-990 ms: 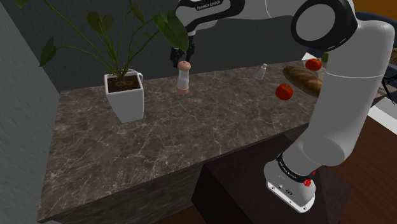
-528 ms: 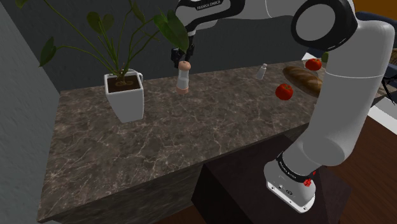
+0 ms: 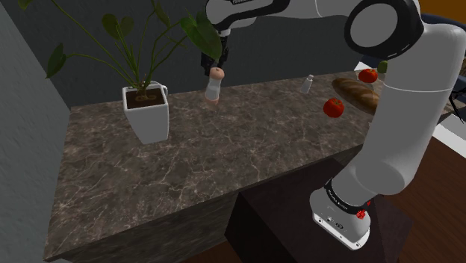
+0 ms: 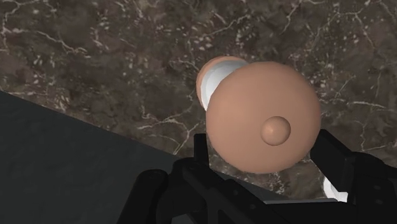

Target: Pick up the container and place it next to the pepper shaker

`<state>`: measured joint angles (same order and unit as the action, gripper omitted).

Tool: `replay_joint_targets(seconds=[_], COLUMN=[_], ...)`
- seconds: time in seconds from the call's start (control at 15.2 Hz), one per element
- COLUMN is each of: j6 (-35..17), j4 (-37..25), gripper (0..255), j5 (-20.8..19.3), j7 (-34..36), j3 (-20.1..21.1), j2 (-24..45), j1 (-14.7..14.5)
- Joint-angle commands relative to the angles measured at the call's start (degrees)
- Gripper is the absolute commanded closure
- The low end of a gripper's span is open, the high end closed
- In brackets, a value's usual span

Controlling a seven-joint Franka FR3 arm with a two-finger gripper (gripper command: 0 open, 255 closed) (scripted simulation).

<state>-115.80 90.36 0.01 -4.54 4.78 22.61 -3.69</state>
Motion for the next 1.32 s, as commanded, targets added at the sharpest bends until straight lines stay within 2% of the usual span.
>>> replay_joint_targets(seconds=[0.0,1.25], j6=[1.4,15.7], j4=[-1.1,-14.5], gripper=[255,255], j5=[0.0,0.0], j7=[0.0,0.3], j3=[0.0,0.1], j2=[-0.3,-1.1], j1=[0.0,-0.1])
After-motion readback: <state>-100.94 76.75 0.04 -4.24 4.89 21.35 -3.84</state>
